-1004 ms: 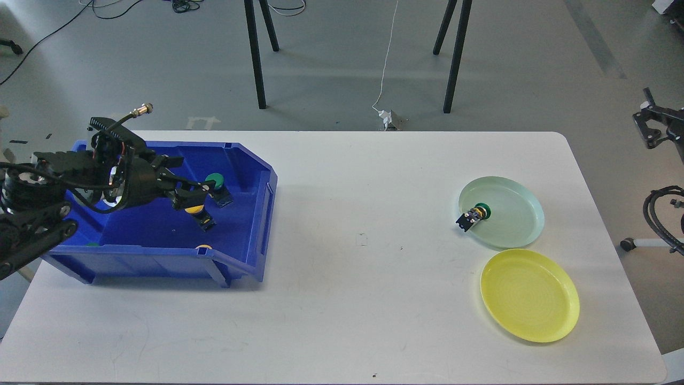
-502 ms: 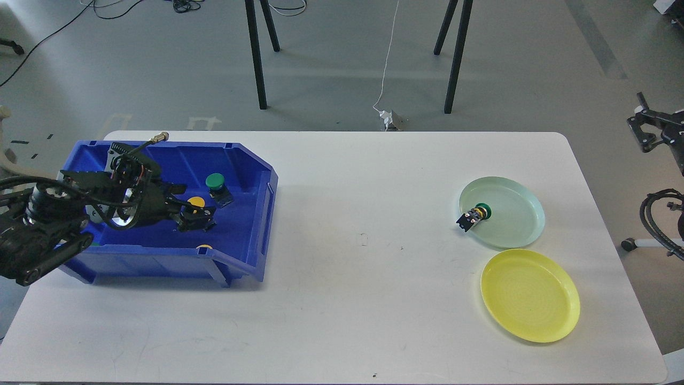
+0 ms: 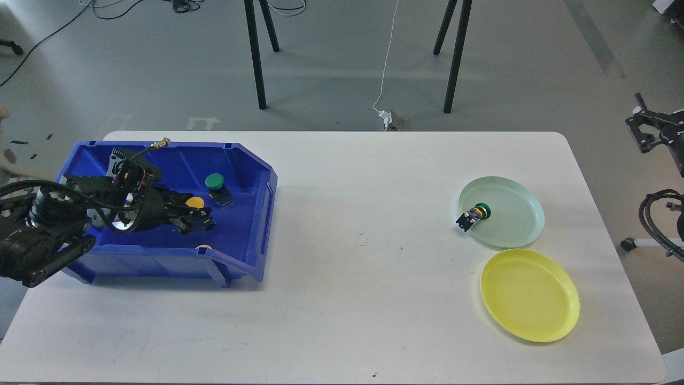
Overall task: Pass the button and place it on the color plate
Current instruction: 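Lower the left gripper into the bin and grasp a yellow-topped button, then lift the yellow button and raise it toward the right gripper, then grasp the yellow button with the right gripper and release the left gripper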
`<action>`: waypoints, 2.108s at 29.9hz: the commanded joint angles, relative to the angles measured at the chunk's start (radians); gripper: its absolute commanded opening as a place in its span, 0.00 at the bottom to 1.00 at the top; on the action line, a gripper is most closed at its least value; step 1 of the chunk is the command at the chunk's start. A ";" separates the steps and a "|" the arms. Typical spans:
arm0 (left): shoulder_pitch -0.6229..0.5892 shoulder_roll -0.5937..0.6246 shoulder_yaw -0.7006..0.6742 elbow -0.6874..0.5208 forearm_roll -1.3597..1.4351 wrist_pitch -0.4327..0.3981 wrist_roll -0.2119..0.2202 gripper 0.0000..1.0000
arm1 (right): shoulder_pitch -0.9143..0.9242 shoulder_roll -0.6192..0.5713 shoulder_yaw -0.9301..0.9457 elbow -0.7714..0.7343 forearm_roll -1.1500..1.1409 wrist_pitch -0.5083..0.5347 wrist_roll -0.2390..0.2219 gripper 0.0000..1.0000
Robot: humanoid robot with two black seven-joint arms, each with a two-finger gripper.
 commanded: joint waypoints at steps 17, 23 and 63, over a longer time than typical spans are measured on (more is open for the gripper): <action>-0.024 0.067 -0.021 -0.095 -0.018 -0.005 -0.003 0.30 | 0.001 0.000 -0.001 -0.002 -0.003 0.000 0.000 0.95; -0.073 0.249 -0.055 -0.304 -0.199 -0.008 -0.003 0.30 | 0.001 0.000 -0.004 0.005 -0.005 0.000 -0.003 0.95; -0.067 -0.287 -0.305 -0.278 -0.600 0.195 0.016 0.27 | 0.044 0.238 -0.288 0.597 -0.405 -0.186 -0.029 0.85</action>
